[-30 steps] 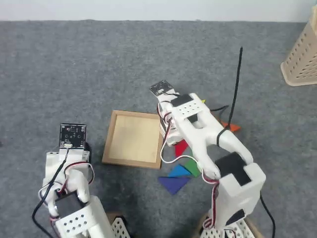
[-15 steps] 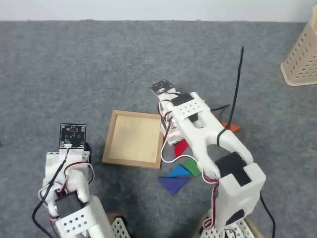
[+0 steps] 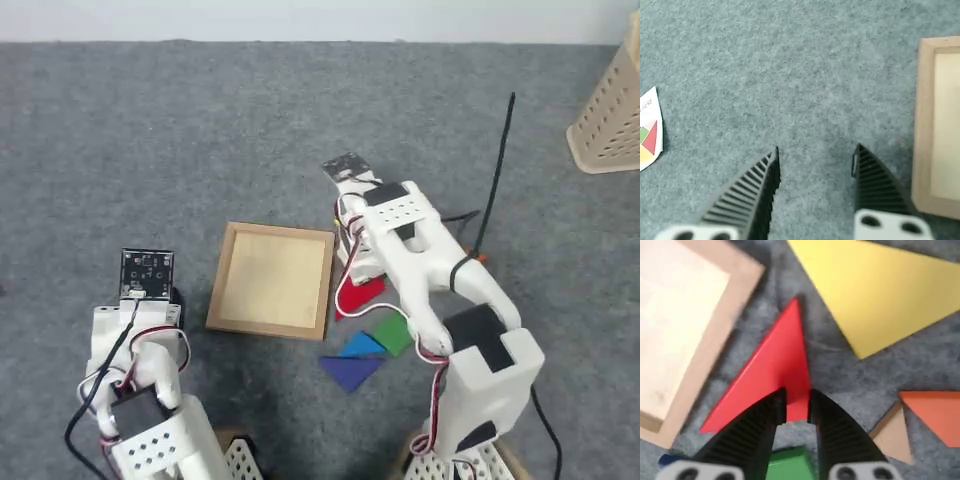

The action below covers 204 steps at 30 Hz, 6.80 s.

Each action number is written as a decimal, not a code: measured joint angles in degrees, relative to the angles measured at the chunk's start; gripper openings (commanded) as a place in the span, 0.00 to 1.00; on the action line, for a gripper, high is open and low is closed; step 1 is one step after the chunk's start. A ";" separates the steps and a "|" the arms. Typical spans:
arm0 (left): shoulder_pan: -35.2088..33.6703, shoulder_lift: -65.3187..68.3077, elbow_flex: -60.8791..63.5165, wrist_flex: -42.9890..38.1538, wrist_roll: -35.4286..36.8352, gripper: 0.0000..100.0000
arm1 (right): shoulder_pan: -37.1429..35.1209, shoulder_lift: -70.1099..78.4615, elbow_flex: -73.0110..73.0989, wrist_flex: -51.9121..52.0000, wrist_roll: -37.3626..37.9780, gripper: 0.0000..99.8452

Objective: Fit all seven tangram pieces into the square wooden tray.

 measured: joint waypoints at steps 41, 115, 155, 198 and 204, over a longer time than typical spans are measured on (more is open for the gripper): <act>0.00 0.00 0.00 0.00 0.00 0.22 | 0.00 6.15 -4.57 2.29 -8.18 0.16; 0.00 0.00 0.00 0.00 0.00 0.22 | -2.81 4.66 -3.43 0.44 -1.85 0.28; 0.00 0.00 0.00 0.00 0.00 0.22 | -10.73 -9.85 -12.48 6.59 2.20 0.01; 0.00 0.00 0.00 0.00 0.00 0.22 | -16.26 7.12 -59.34 27.96 15.03 0.01; 0.00 0.00 0.00 0.00 0.00 0.22 | -14.33 -1.05 -59.08 30.33 7.21 0.01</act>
